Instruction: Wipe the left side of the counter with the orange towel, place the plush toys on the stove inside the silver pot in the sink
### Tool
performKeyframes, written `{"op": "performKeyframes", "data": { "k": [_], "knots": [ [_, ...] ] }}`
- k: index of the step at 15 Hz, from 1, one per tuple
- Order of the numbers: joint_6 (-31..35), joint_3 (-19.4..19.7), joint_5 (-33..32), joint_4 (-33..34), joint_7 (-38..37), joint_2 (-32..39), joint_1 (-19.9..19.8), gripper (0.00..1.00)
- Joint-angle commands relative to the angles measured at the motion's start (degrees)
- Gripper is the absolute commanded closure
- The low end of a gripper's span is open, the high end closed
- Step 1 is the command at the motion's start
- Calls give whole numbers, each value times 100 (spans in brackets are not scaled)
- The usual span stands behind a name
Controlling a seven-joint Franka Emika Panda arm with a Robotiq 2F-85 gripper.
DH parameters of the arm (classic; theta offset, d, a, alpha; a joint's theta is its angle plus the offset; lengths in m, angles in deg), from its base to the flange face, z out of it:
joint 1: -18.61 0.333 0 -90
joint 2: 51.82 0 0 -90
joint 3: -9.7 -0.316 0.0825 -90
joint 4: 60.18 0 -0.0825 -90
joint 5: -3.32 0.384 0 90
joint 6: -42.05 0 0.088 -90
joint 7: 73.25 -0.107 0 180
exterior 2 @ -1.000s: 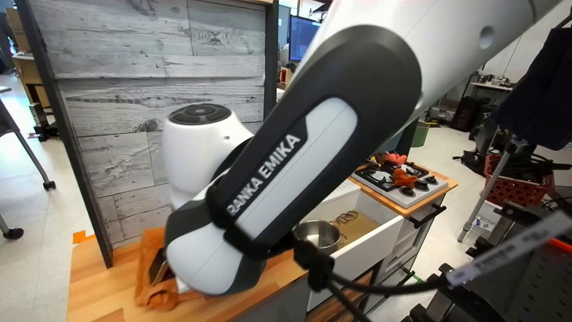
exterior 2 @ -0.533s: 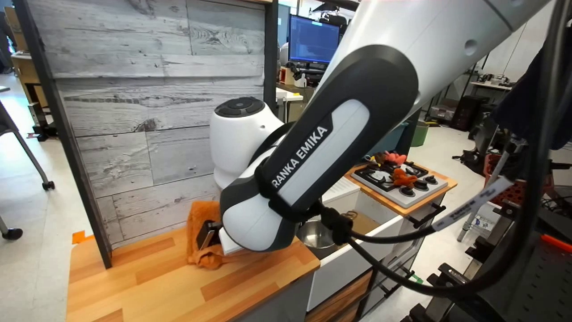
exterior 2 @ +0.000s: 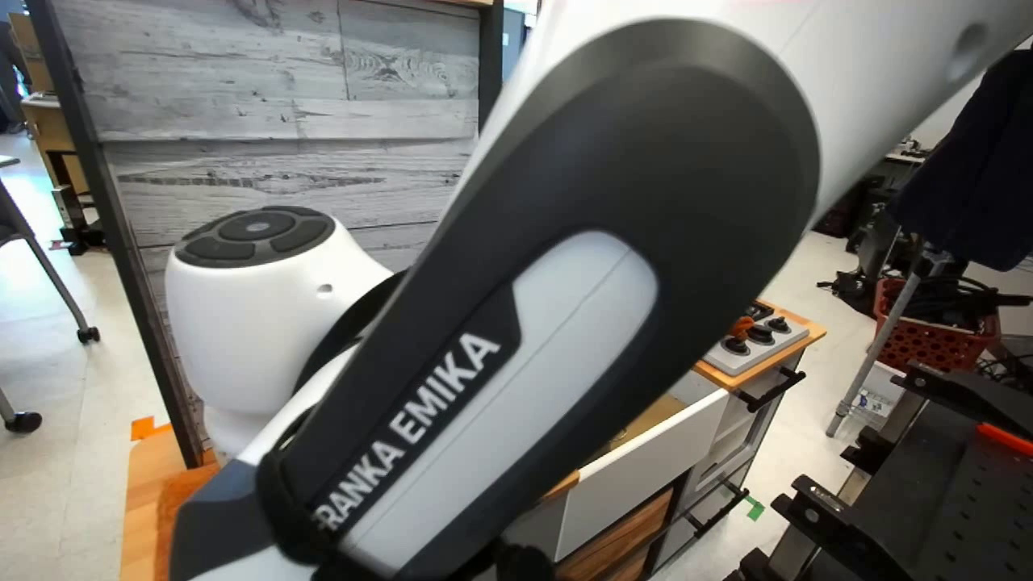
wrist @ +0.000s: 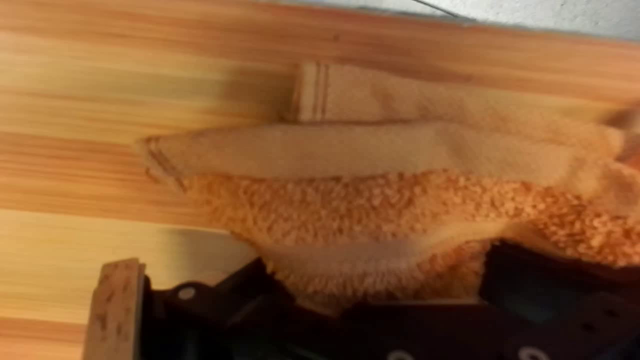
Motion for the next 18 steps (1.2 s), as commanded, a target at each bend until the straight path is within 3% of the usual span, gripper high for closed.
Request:
{"op": "performKeyframes", "data": {
  "k": [1, 6, 10, 12, 18],
  "knots": [
    [-240, -201, 105, -74, 251, 128, -326, 0],
    [-493, 225, 351, -427, -180, -92, -805, 0],
    [-706, 338, 535, -382, -9, -99, -1054, 0],
    [-798, 63, 600, -384, 254, -112, -1078, 0],
    [-850, -678, 774, -137, 756, -7, -564, 0]
  ]
}}
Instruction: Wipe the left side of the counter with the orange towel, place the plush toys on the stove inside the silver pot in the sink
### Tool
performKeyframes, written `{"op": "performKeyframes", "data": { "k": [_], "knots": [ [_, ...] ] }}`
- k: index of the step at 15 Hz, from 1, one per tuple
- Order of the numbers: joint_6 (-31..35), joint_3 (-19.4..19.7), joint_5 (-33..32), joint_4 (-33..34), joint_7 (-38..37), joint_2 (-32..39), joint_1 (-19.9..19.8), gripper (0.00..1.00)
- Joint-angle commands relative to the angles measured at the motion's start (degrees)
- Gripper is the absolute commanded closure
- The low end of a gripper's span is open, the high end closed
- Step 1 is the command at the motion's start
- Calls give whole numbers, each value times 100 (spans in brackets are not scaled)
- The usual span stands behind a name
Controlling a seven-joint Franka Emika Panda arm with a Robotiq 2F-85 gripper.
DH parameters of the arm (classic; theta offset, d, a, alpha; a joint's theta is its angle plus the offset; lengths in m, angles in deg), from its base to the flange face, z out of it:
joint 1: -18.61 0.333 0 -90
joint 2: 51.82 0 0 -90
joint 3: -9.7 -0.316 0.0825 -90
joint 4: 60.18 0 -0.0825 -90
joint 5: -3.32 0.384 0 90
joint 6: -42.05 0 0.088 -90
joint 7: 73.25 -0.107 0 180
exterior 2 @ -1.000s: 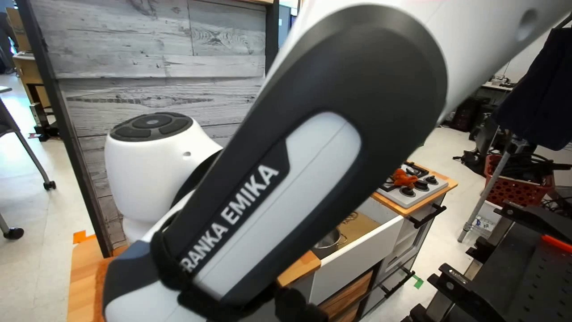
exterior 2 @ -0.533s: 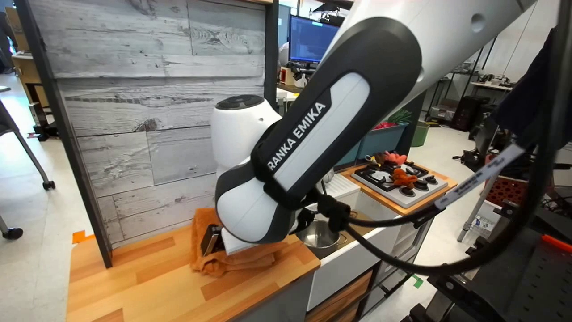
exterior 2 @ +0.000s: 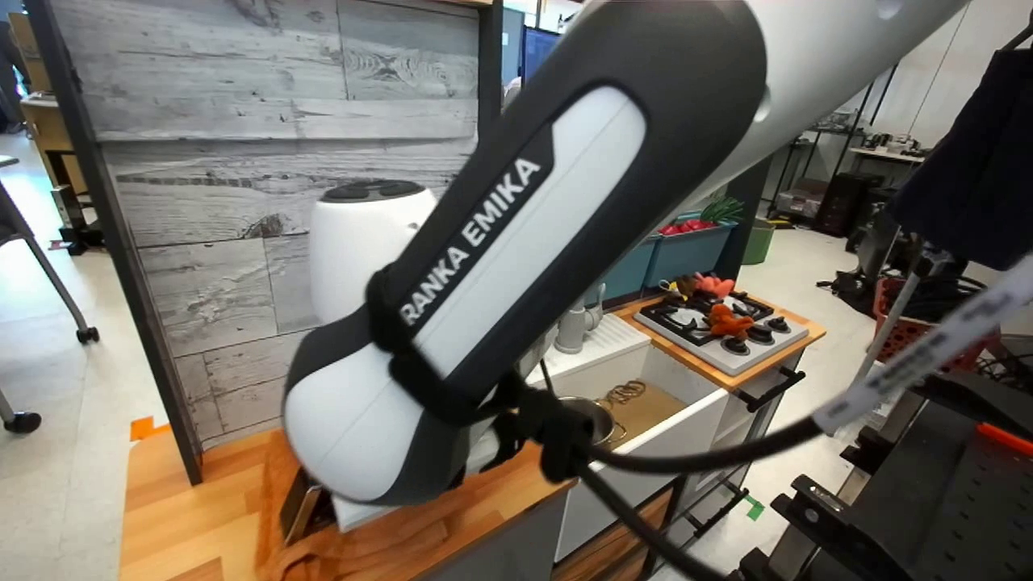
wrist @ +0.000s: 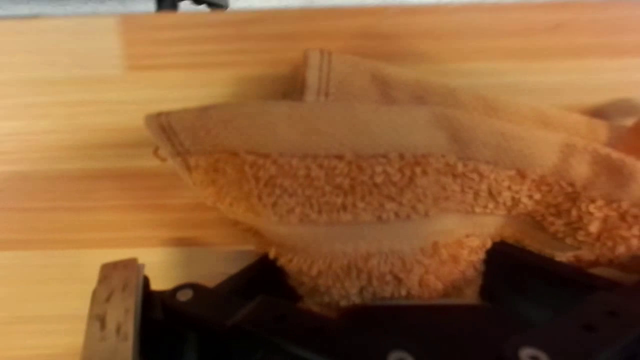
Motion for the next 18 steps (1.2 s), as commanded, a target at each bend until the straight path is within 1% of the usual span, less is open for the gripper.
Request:
{"op": "performKeyframes", "data": {
  "k": [1, 3, 4, 6, 7, 9, 11, 12, 14, 15, 16, 18],
  "knots": [
    [-315, -361, 256, 247, 237, 275, 381, 0],
    [-629, -308, 279, 303, 204, 256, 486, 0],
    [-805, -208, 298, 277, 166, 218, 485, 0],
    [-1119, 90, 343, 136, -117, 117, 373, 0],
    [-1079, 215, 285, -43, -238, 36, 220, 0],
    [-1141, 489, 281, -224, -470, -101, 102, 0],
    [-1199, 816, 236, -333, -638, -131, -69, 0],
    [-1297, 967, 198, -224, -804, -62, -101, 0],
    [-1440, 993, 170, -97, -823, -27, -180, 0],
    [-1482, 872, 183, -87, -697, -41, -219, 0],
    [-1456, 798, 174, -94, -629, -49, -208, 0],
    [-1341, 674, 102, 8, -536, 28, -68, 0]
  ]
}}
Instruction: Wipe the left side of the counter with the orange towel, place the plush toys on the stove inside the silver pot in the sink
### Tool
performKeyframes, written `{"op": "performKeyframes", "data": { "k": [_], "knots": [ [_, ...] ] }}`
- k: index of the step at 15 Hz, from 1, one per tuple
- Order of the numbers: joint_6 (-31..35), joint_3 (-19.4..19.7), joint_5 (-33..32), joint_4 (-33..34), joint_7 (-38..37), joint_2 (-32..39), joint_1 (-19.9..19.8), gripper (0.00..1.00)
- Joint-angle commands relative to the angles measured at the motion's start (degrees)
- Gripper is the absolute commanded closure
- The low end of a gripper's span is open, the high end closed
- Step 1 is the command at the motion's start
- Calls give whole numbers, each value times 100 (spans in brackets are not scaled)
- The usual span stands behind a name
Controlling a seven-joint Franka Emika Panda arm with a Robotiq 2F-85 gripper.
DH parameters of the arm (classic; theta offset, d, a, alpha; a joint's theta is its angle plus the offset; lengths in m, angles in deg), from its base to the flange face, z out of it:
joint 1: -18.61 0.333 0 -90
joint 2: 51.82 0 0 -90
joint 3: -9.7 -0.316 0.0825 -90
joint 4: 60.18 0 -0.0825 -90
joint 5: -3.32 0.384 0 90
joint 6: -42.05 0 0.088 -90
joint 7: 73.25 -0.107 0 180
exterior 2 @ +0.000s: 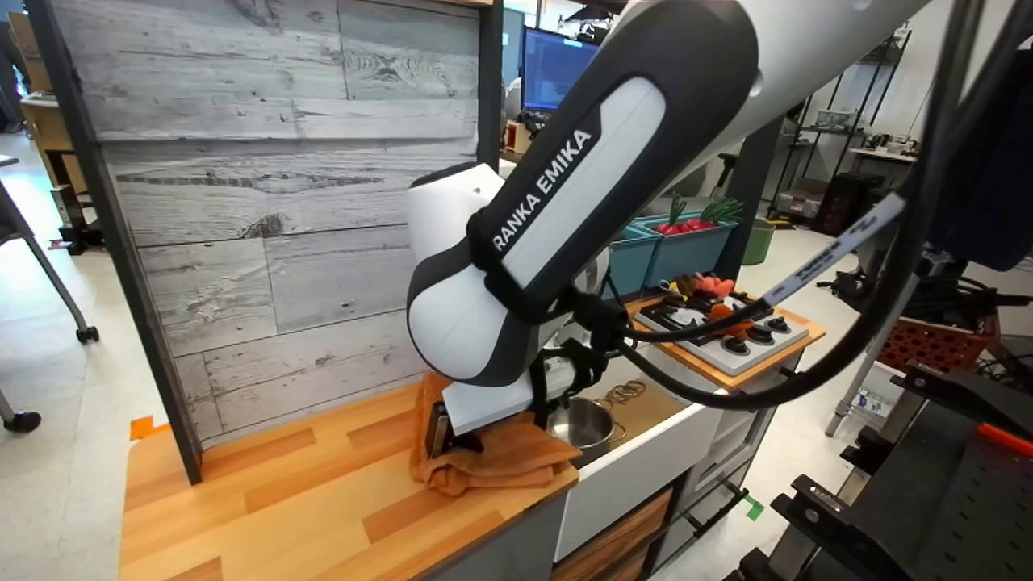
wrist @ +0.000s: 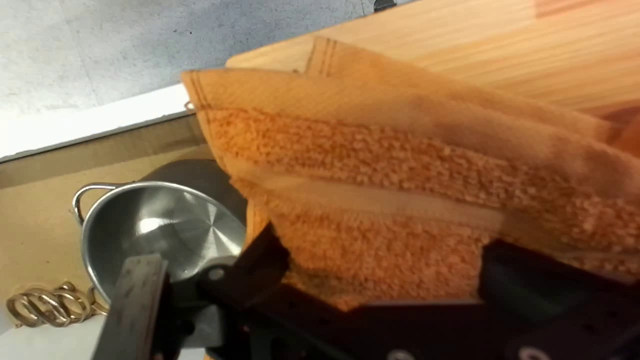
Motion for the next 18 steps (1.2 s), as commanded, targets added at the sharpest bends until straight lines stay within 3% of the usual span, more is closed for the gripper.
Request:
{"op": "performKeyframes", "data": {
  "k": [1, 7, 14, 18],
  "knots": [
    [65, -226, -158, 266, 4, 320, 290, 0],
    [-92, -378, -139, 1088, -199, 623, 680, 0],
    [-228, 46, 2, 1171, -867, 681, -125, 0],
    [-307, -127, -117, 1144, -651, 732, -217, 0]
  ]
}}
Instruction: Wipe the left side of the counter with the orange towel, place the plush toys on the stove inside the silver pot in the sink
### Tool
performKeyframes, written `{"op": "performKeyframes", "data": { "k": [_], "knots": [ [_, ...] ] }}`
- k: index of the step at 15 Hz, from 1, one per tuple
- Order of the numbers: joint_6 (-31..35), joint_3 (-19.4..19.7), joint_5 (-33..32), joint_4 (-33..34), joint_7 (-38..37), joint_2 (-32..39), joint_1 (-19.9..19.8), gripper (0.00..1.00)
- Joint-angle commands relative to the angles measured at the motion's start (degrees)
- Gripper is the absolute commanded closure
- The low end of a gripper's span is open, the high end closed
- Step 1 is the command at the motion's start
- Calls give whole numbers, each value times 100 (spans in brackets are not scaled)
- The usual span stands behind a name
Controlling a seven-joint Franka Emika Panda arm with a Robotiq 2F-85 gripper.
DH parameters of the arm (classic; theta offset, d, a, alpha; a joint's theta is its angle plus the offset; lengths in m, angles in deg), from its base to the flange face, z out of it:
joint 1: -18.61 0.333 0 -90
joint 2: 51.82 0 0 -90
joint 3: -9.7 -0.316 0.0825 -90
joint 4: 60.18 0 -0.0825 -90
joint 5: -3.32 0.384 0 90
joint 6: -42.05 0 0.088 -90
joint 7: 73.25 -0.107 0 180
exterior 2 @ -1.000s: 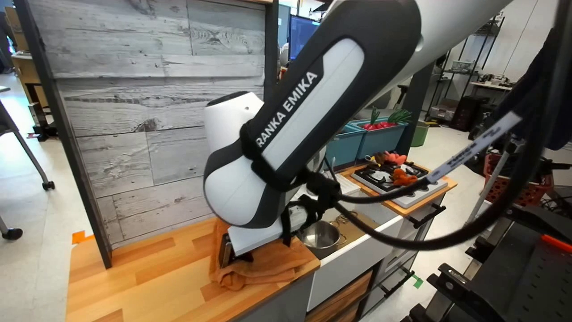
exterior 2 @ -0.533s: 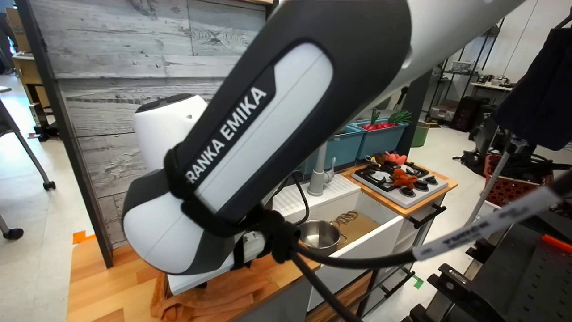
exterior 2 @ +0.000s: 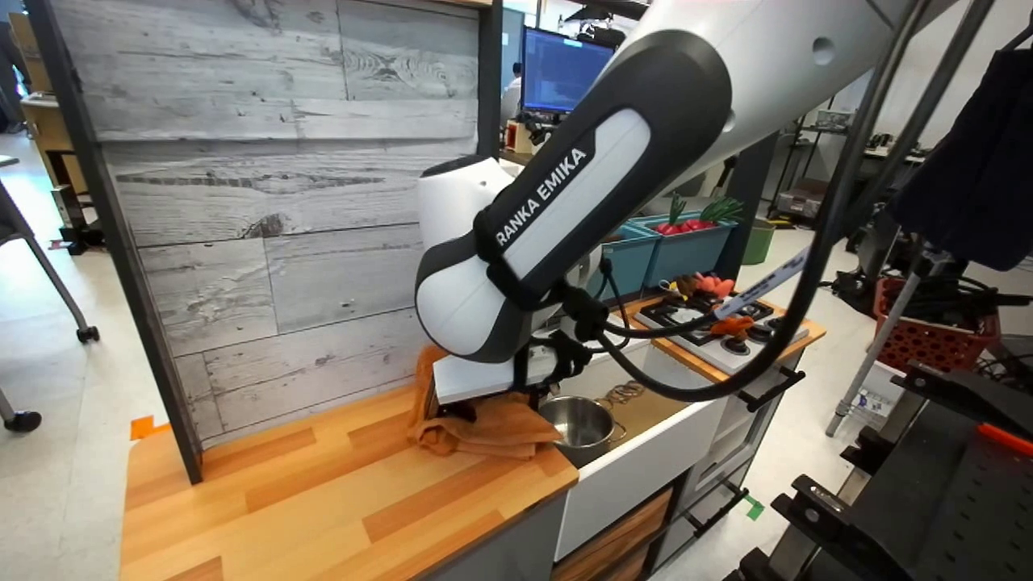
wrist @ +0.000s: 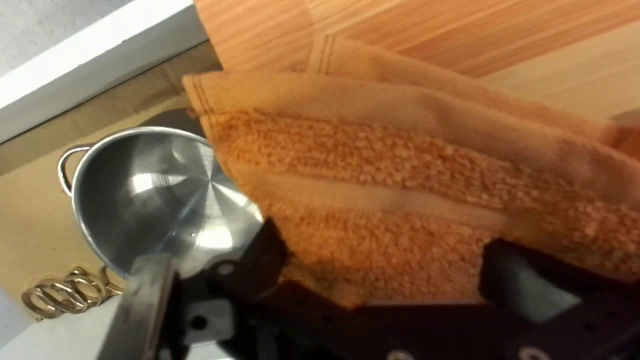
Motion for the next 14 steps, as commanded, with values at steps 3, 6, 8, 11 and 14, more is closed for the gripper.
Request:
{"op": "performKeyframes", "data": {
  "k": [3, 6, 8, 11, 14],
  "knots": [
    [-59, -287, -248, 71, 367, 228, 408, 0],
    [-25, -352, -507, -58, 640, 123, 443, 0],
    [-171, -315, -522, 12, 699, 118, 328, 0],
    [-424, -126, -294, 172, 487, 144, 39, 0],
    [-535, -18, -49, 159, 152, 151, -124, 0]
  ]
}}
